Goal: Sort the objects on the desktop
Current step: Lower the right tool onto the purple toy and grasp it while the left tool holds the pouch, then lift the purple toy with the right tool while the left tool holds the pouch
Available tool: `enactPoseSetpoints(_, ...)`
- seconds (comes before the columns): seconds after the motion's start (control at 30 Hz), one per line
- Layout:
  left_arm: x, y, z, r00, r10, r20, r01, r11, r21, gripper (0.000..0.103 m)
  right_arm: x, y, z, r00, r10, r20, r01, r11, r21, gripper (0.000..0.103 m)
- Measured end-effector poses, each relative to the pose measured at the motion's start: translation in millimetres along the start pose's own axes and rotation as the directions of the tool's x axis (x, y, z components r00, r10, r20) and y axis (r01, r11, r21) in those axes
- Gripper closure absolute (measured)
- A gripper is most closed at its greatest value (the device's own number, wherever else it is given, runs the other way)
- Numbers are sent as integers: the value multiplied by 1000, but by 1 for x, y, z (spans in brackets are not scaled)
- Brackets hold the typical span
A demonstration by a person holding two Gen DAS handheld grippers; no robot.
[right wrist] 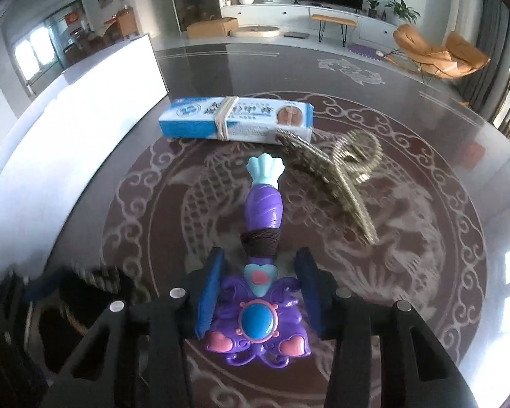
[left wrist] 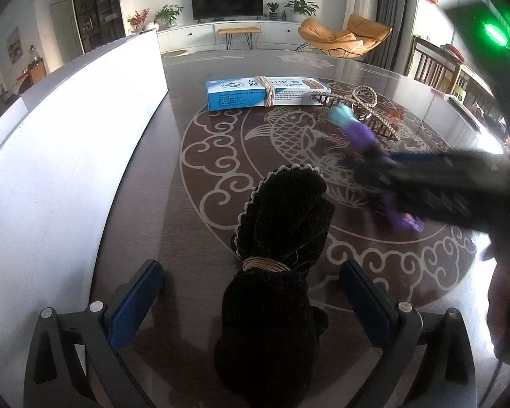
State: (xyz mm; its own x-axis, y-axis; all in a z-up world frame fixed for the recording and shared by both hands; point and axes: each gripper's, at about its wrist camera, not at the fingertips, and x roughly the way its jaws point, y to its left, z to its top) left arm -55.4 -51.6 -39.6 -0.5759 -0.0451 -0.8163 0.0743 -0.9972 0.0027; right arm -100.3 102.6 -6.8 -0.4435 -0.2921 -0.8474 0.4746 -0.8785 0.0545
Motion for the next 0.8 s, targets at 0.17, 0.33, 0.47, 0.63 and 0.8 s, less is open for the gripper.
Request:
enactPoseSetpoints(0.17,0,0,1,1000,0,0,0,1000,0,0,-33,-26,-52,999,-37,22,36,999,3,59)
enactPoseSetpoints(0.33,1,0,0,1000,0,0,0,1000,0,0,-60,-33,-100,994,-84,63,84,996,6,57)
enactPoseSetpoints(0.47,1,-1,1,1000,1,0,-1,1000,0,0,-60,-43,-112,991,-114,70,110,992,66,7)
enactPoseSetpoints(0.63,1,0,1,1000,2,0,-2,1000,0,0,-56,-43,-111,991,-121,56,117,991,63,0)
enactPoseSetpoints(0.8,2,-1,1,1000,2,0,-2,1000,0,0,-56,-42,-111,991,-123,58,120,991,65,0)
